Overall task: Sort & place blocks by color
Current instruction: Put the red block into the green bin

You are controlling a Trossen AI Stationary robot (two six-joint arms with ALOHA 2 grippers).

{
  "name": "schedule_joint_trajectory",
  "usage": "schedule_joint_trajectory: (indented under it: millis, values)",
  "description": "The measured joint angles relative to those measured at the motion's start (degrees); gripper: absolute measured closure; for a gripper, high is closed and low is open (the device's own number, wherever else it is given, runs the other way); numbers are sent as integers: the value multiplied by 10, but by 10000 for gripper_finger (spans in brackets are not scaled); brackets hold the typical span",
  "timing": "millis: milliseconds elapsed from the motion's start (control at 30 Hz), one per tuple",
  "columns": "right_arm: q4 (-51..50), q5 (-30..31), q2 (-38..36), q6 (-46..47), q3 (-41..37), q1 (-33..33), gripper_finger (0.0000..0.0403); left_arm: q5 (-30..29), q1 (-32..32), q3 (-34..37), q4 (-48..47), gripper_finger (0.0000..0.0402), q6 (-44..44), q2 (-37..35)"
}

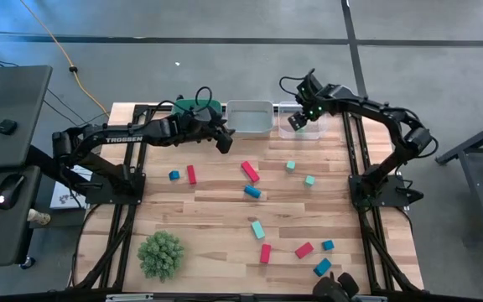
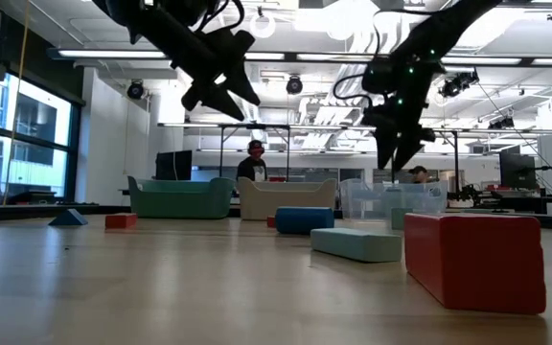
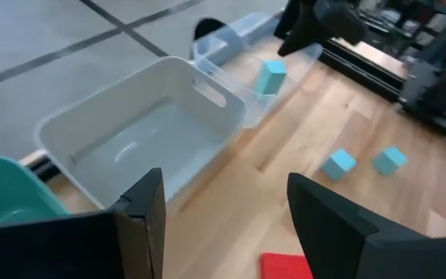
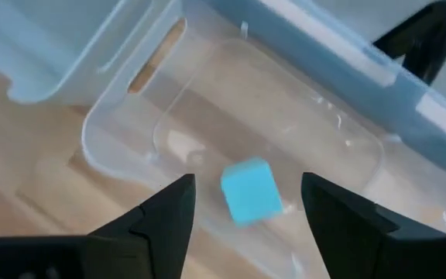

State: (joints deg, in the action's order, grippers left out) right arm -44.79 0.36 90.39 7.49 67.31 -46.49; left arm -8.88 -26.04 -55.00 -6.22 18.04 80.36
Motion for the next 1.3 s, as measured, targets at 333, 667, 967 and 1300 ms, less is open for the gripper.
schedule_joint_trajectory:
  millis: [333, 667, 967, 1300]
  values:
    - [-141, -24, 0, 27, 56, 43, 176, 36, 3, 0, 0, 213, -2, 0]
    - [-197, -71, -9, 95, 66, 164, 176, 60, 3, 0, -1, 213, -64, -2]
    - [-210, -73, -38, 194, 66, 320, 176, 63, -2, 0, -1, 213, -107, -20]
    - [-209, -104, -38, 318, 66, 458, 176, 64, -2, 0, -5, 213, -139, -19]
